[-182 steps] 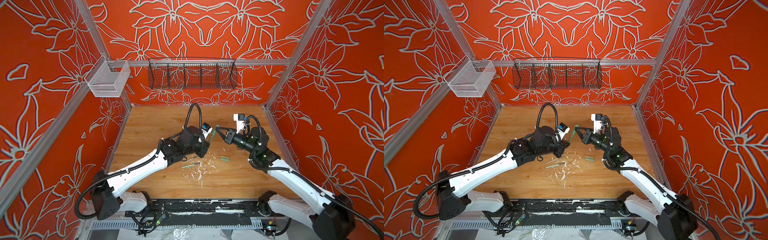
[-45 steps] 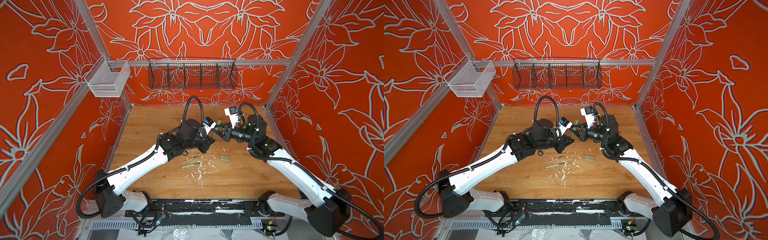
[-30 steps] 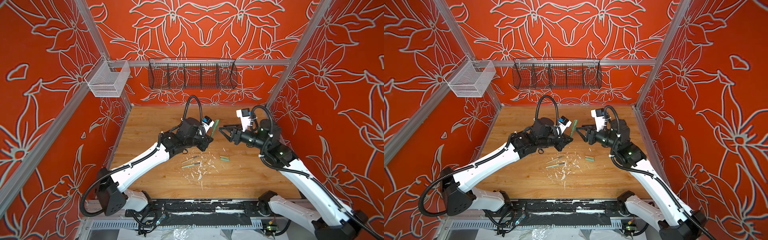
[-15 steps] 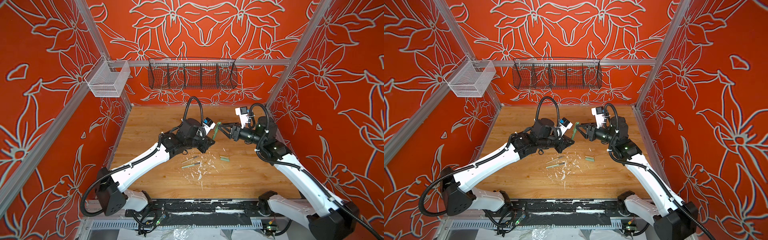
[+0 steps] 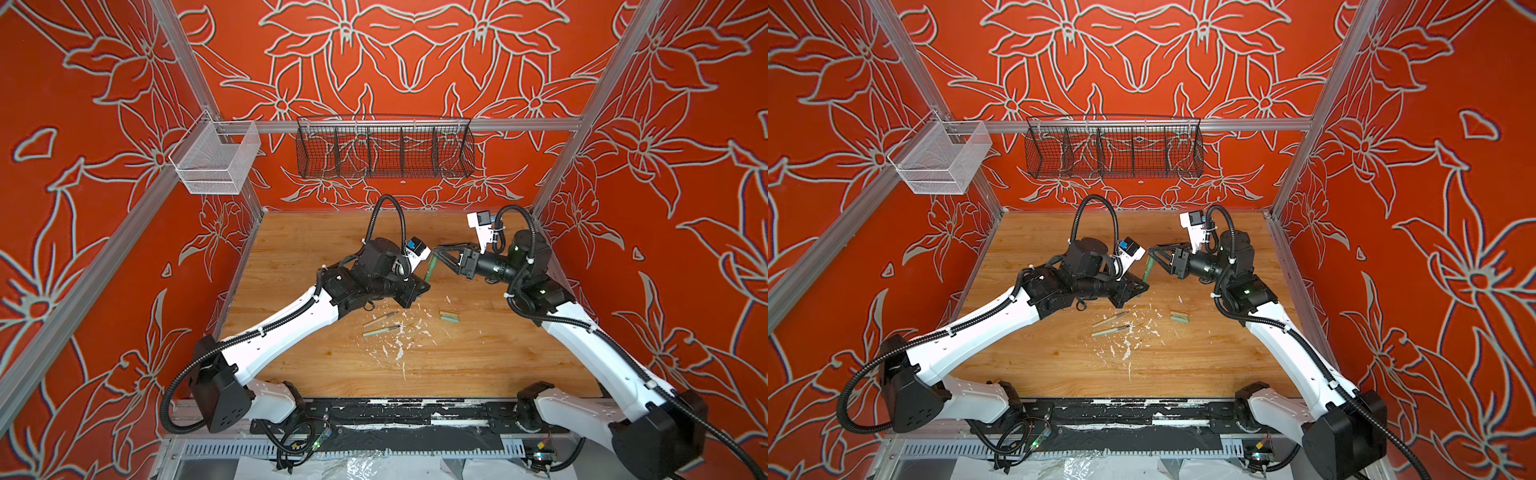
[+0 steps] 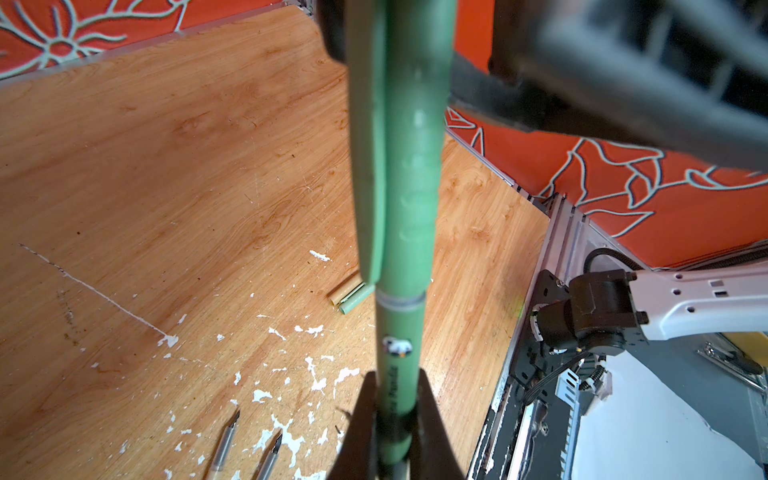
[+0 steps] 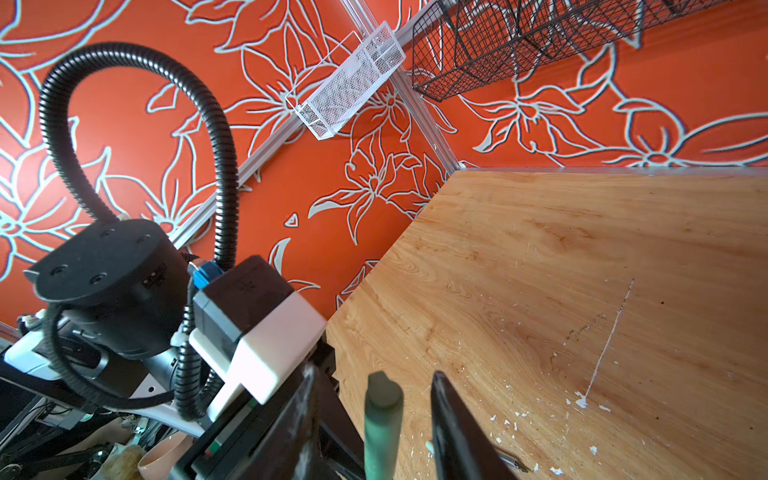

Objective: Insert the pens into the pen caps

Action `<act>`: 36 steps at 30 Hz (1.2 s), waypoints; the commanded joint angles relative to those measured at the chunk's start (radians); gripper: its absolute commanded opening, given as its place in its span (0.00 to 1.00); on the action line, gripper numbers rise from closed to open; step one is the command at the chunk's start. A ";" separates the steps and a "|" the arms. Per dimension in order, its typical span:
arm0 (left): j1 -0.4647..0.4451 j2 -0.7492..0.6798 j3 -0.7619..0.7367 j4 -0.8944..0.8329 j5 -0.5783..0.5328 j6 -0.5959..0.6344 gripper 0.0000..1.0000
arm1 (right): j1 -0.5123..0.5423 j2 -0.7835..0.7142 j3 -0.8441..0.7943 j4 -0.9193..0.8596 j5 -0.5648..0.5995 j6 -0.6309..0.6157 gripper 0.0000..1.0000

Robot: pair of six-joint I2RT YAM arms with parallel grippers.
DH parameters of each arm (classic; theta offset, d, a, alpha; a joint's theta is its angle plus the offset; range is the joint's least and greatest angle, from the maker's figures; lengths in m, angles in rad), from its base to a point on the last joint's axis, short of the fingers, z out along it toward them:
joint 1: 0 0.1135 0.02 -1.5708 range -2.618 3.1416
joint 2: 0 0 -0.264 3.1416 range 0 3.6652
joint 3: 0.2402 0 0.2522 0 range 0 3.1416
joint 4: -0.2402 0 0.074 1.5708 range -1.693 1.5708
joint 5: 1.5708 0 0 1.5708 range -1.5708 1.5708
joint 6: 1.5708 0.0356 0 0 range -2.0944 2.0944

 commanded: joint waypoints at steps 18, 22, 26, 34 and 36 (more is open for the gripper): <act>0.012 0.029 0.043 0.026 0.002 -0.014 0.00 | -0.004 0.001 -0.008 -0.018 -0.014 -0.033 0.00; 0.028 0.044 0.078 0.029 -0.051 -0.038 0.00 | -0.003 0.000 -0.009 -0.058 -0.005 -0.064 0.00; 0.075 0.065 0.115 0.064 -0.034 -0.077 0.00 | -0.004 -0.005 -0.018 -0.080 -0.005 -0.085 0.00; 0.151 0.174 0.285 0.057 0.088 -0.091 0.00 | 0.002 -0.002 -0.057 -0.109 -0.005 -0.112 0.00; 0.153 0.196 0.327 0.057 0.114 -0.081 0.00 | 0.005 -0.004 -0.068 -0.119 -0.001 -0.113 0.00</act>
